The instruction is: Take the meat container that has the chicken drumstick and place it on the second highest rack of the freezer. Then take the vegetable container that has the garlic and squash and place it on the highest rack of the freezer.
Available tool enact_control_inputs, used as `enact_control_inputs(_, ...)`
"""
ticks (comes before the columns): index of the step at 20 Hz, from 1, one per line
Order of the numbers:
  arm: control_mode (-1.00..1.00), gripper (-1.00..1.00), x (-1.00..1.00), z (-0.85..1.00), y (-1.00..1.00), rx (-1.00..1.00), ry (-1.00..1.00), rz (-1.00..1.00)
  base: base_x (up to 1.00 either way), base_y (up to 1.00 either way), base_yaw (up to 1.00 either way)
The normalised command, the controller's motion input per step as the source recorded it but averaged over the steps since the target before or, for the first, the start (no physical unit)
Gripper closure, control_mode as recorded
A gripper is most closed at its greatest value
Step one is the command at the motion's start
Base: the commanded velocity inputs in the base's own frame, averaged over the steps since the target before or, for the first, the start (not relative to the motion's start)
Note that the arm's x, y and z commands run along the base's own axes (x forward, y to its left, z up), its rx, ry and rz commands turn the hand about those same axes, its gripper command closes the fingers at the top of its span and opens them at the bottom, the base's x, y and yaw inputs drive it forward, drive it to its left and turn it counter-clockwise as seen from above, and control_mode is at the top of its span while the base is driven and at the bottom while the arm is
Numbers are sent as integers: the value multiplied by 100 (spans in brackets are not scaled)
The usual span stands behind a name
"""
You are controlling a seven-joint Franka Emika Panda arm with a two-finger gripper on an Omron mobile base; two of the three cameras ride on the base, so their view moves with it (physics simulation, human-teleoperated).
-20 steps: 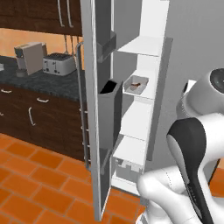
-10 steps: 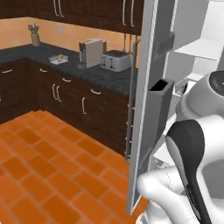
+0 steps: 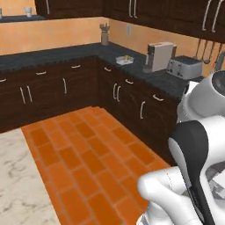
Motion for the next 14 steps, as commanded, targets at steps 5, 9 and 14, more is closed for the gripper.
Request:
enact_control_inputs(5, 100, -100, 0, 0, 0, 0, 0, 0, 100, 49, 27)
enact_control_inputs(9, 100, -100, 0, 0, 0, 0, 0, 0, 100, 32, 18)
enact_control_inputs(14, 100, -100, 0, 0, 0, 0, 0, 0, 100, 5, 2)
